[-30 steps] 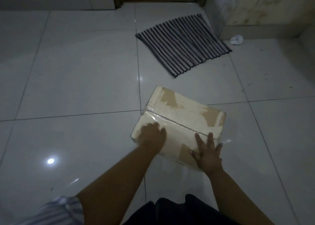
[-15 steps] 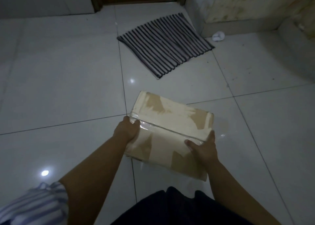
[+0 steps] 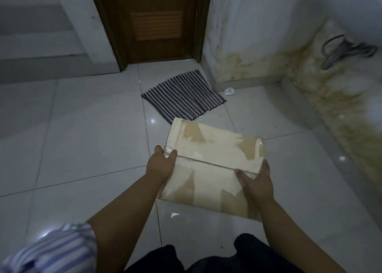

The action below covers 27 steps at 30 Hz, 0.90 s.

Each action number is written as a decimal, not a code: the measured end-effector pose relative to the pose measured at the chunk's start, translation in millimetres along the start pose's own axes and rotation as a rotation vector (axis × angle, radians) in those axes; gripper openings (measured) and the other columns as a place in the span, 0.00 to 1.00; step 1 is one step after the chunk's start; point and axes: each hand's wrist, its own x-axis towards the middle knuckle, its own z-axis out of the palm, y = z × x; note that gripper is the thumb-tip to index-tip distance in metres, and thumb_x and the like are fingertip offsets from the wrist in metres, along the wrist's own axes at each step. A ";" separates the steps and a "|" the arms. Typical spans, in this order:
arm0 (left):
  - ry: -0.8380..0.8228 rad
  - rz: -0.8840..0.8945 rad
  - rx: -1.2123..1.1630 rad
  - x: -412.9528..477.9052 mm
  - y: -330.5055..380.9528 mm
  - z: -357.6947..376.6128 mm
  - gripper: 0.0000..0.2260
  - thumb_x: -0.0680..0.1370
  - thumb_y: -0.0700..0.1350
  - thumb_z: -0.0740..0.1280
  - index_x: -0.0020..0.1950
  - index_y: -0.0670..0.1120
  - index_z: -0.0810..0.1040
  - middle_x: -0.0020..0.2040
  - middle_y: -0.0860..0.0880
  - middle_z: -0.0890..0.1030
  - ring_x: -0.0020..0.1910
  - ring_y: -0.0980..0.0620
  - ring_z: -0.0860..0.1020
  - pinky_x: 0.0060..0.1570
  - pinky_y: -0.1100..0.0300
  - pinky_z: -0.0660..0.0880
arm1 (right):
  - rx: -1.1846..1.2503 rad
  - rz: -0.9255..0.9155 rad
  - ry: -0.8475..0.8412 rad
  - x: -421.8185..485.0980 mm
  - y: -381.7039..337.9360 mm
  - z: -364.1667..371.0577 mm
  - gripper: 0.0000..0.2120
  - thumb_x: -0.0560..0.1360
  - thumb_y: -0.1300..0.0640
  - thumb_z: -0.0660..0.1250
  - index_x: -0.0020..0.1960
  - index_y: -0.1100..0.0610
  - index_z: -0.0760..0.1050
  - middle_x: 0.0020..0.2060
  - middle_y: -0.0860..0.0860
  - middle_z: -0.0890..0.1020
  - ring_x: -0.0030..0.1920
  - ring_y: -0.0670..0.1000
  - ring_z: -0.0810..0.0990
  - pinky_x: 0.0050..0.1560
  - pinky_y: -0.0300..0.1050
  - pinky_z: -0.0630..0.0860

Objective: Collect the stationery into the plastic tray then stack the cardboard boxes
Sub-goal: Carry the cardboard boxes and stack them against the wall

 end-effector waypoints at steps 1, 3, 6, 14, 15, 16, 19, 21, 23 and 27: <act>0.013 0.007 -0.036 -15.3 19.0 -15.6 0.16 0.79 0.54 0.60 0.52 0.41 0.65 0.56 0.36 0.77 0.54 0.41 0.76 0.45 0.57 0.66 | 0.016 -0.015 0.030 -12.3 -21.8 -20.9 0.44 0.69 0.51 0.74 0.76 0.54 0.51 0.71 0.56 0.67 0.68 0.59 0.69 0.63 0.46 0.67; 0.043 0.018 -0.056 -39.7 47.0 -40.8 0.20 0.79 0.56 0.59 0.55 0.38 0.67 0.56 0.36 0.77 0.55 0.39 0.76 0.46 0.56 0.67 | 0.029 -0.055 0.056 -35.7 -55.7 -49.7 0.44 0.69 0.52 0.74 0.76 0.54 0.51 0.70 0.55 0.68 0.66 0.58 0.70 0.58 0.42 0.67; 0.086 0.042 -0.011 -79.0 92.6 -82.9 0.26 0.78 0.58 0.58 0.61 0.36 0.67 0.60 0.36 0.76 0.57 0.37 0.75 0.48 0.55 0.68 | 0.033 -0.056 0.104 -77.3 -99.4 -99.5 0.45 0.69 0.47 0.73 0.76 0.52 0.50 0.71 0.55 0.67 0.68 0.58 0.69 0.64 0.48 0.67; 0.059 0.319 0.096 -154.6 172.7 -144.7 0.23 0.79 0.59 0.55 0.66 0.44 0.65 0.61 0.39 0.76 0.59 0.37 0.75 0.53 0.51 0.69 | 0.081 -0.025 0.243 -165.9 -143.7 -185.1 0.47 0.67 0.40 0.72 0.76 0.50 0.48 0.70 0.56 0.67 0.67 0.59 0.69 0.64 0.50 0.69; 0.038 0.357 0.124 -161.1 178.9 -147.1 0.23 0.79 0.59 0.54 0.67 0.45 0.65 0.62 0.39 0.76 0.60 0.37 0.74 0.55 0.50 0.70 | 0.078 -0.017 0.258 -173.2 -143.9 -192.7 0.47 0.67 0.40 0.71 0.76 0.50 0.49 0.70 0.56 0.68 0.67 0.59 0.70 0.64 0.50 0.69; 0.008 0.400 0.156 -169.1 187.1 -148.3 0.24 0.79 0.59 0.54 0.68 0.45 0.65 0.63 0.39 0.75 0.61 0.37 0.74 0.58 0.49 0.70 | 0.082 -0.008 0.288 -182.2 -142.5 -202.1 0.47 0.67 0.39 0.71 0.76 0.51 0.49 0.70 0.56 0.67 0.67 0.59 0.70 0.64 0.51 0.69; -0.057 0.504 0.225 -189.2 209.0 -144.8 0.26 0.80 0.60 0.53 0.70 0.45 0.65 0.66 0.39 0.73 0.64 0.36 0.72 0.61 0.47 0.68 | 0.091 0.031 0.356 -206.4 -134.0 -228.3 0.48 0.67 0.37 0.71 0.76 0.51 0.49 0.70 0.55 0.67 0.67 0.59 0.70 0.63 0.51 0.70; -0.112 0.557 0.244 -202.2 222.1 -135.4 0.26 0.79 0.60 0.54 0.71 0.44 0.64 0.67 0.38 0.72 0.65 0.36 0.71 0.63 0.46 0.67 | 0.096 0.063 0.410 -221.3 -124.1 -245.0 0.48 0.66 0.36 0.70 0.76 0.50 0.49 0.70 0.55 0.68 0.67 0.59 0.70 0.61 0.51 0.71; -0.160 0.603 0.281 -213.6 233.4 -124.2 0.26 0.80 0.59 0.54 0.71 0.43 0.65 0.67 0.38 0.72 0.65 0.36 0.71 0.63 0.46 0.67 | 0.101 0.093 0.453 -233.1 -113.5 -258.1 0.48 0.65 0.35 0.70 0.76 0.50 0.50 0.70 0.55 0.69 0.66 0.59 0.71 0.60 0.50 0.72; -0.268 0.718 0.332 -252.0 262.7 -82.7 0.25 0.80 0.57 0.56 0.70 0.42 0.65 0.67 0.37 0.73 0.65 0.36 0.72 0.62 0.48 0.68 | 0.132 0.174 0.553 -260.5 -76.0 -297.4 0.48 0.65 0.34 0.70 0.76 0.50 0.51 0.70 0.55 0.69 0.66 0.58 0.71 0.59 0.49 0.72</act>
